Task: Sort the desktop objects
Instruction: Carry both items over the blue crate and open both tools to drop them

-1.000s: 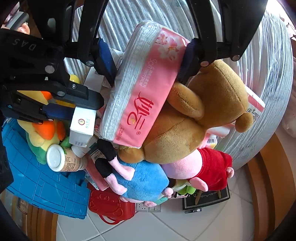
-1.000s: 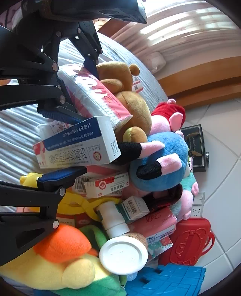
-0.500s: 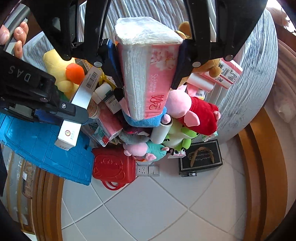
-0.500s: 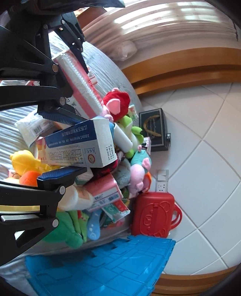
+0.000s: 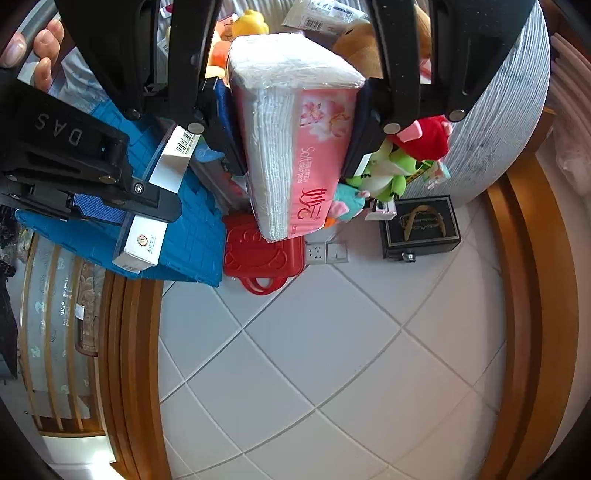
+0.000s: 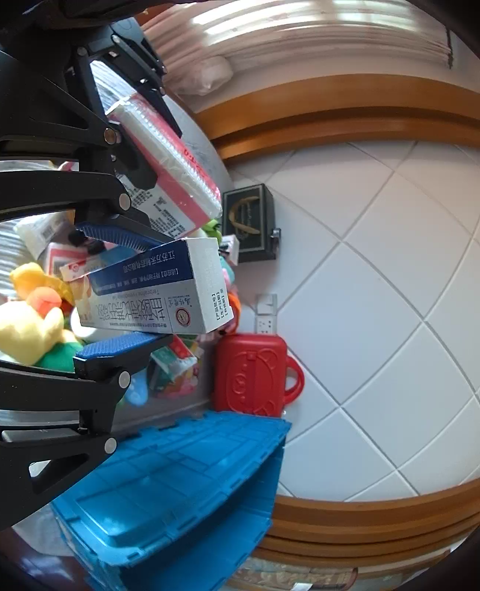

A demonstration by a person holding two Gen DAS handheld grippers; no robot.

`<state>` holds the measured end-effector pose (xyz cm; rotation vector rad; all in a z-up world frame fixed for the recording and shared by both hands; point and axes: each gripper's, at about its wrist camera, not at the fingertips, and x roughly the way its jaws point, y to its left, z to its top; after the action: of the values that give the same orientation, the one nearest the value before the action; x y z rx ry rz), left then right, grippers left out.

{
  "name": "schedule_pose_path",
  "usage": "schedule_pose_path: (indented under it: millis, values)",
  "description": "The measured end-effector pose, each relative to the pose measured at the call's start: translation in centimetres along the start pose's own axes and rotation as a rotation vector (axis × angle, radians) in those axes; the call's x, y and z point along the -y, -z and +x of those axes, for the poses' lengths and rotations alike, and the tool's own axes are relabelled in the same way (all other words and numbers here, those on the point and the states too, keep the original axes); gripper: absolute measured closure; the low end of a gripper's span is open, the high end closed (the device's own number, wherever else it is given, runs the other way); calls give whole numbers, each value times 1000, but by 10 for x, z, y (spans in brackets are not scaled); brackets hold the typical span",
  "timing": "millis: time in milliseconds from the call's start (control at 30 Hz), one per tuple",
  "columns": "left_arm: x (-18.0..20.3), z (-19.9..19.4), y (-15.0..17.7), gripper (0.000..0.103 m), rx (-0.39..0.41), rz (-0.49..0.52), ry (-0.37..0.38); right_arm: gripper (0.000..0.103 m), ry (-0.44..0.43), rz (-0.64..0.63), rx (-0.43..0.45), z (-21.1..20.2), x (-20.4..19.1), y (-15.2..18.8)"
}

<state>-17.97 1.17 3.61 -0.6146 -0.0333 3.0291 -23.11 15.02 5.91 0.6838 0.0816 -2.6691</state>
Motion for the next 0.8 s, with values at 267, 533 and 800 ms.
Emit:
schedule_pose_path:
  millis: [267, 533, 800]
  values:
    - [112, 11, -67, 53, 104, -4, 66, 61, 154, -3, 108, -54, 98, -51]
    - [280, 87, -136, 53, 43, -38, 129, 61, 247, -59, 130, -72, 271, -88]
    - [407, 212, -160, 53, -391, 6, 125, 61, 213, -52, -178, 6, 431, -95]
